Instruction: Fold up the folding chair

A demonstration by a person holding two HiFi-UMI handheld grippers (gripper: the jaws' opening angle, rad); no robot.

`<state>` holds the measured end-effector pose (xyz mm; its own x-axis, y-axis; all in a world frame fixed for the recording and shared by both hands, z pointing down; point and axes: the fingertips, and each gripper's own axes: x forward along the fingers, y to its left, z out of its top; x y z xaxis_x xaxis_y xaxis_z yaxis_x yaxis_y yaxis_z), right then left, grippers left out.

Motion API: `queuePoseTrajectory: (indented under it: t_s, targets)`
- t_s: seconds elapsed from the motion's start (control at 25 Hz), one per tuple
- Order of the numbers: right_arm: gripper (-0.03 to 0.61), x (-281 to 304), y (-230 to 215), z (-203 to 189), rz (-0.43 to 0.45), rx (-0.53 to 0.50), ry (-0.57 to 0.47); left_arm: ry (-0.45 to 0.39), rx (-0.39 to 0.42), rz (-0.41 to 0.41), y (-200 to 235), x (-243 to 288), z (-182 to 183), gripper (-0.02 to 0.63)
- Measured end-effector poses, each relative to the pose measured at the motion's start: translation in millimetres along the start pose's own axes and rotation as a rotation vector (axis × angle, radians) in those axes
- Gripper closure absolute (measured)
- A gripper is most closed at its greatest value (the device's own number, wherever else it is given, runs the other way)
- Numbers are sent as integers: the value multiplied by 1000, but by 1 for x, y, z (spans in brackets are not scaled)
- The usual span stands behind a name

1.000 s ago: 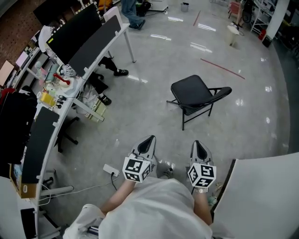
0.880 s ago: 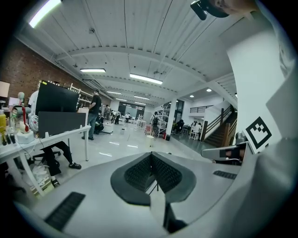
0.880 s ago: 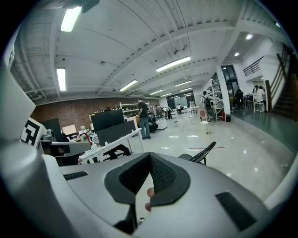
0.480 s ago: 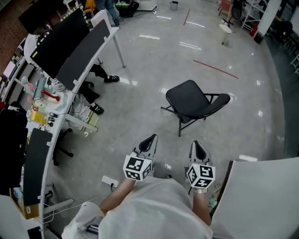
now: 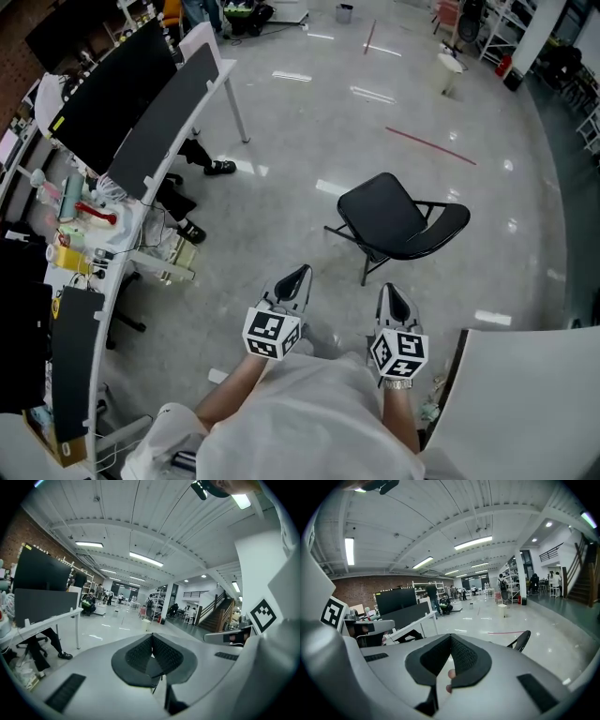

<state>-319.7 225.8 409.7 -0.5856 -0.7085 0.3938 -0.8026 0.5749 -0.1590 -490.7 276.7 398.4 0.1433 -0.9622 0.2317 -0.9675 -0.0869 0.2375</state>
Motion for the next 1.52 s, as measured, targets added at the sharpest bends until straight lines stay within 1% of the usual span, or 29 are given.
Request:
queuePoseTrajectory:
  t_s: [0.16, 0.32, 0.52, 0.72, 1.04, 1.24, 1.52]
  targets:
    - [574, 12, 1, 2, -25, 4, 8, -1, -5, -14, 15, 9, 3, 603]
    - [574, 18, -4, 2, -54, 36, 15, 27, -22, -32, 21, 17, -5, 603]
    - [574, 20, -24, -2, -108, 61, 30, 57, -27, -79, 13, 40, -12, 603]
    - [574, 29, -49, 0, -146, 99, 32, 74, -10, -116, 2, 66, -7, 603]
    - [574, 86, -81, 18, -137, 132, 40, 113, 11, -110, 12, 125, 4, 603]
    - [574, 120, -110, 32, -139, 151, 38, 123, 42, -122, 14, 171, 17, 603]
    - [574, 145, -156, 50, -134, 165, 30, 119, 78, -148, -6, 228, 33, 603]
